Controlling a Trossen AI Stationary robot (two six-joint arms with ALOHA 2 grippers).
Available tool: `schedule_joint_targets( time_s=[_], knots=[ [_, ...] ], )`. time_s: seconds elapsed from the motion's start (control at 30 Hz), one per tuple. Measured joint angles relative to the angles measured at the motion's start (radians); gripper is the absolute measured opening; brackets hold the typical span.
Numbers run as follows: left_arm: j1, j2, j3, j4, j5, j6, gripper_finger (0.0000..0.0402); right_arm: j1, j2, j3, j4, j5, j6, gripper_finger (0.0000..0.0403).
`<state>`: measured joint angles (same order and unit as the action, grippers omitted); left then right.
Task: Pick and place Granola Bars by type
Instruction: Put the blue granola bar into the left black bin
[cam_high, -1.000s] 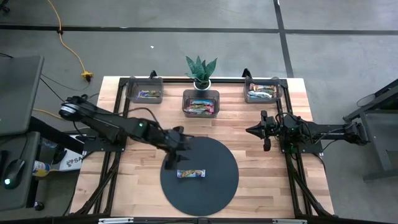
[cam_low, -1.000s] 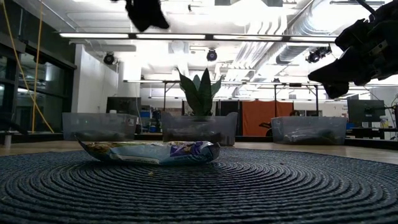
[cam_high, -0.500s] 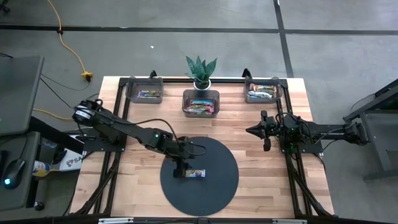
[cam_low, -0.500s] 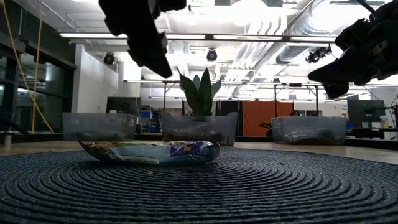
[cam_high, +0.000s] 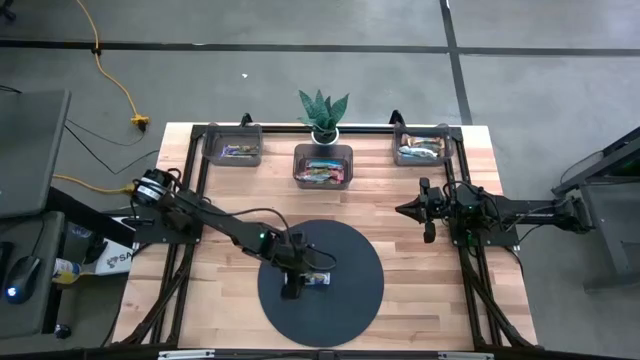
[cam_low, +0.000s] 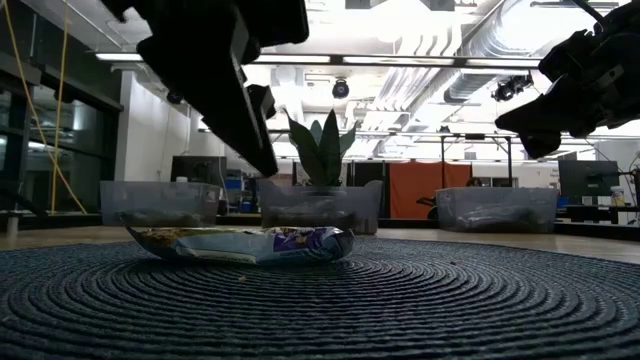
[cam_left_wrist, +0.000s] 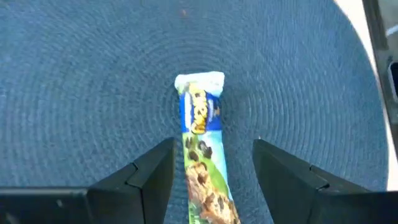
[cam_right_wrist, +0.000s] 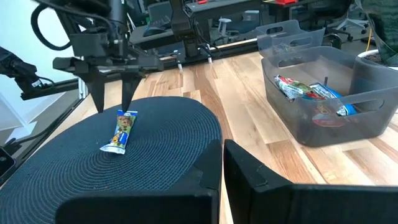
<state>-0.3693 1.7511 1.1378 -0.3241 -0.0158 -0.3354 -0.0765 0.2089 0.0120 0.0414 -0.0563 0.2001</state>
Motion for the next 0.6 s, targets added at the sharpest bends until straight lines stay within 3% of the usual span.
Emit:
schedule_joint_targets(
  time_s=[0.6],
  knots=[
    [-0.077, 0.047, -0.002, -0.075, -0.139, 0.013, 0.0209, 0.0, 0.0, 0.0, 0.0, 0.0, 0.0, 0.0]
  ],
)
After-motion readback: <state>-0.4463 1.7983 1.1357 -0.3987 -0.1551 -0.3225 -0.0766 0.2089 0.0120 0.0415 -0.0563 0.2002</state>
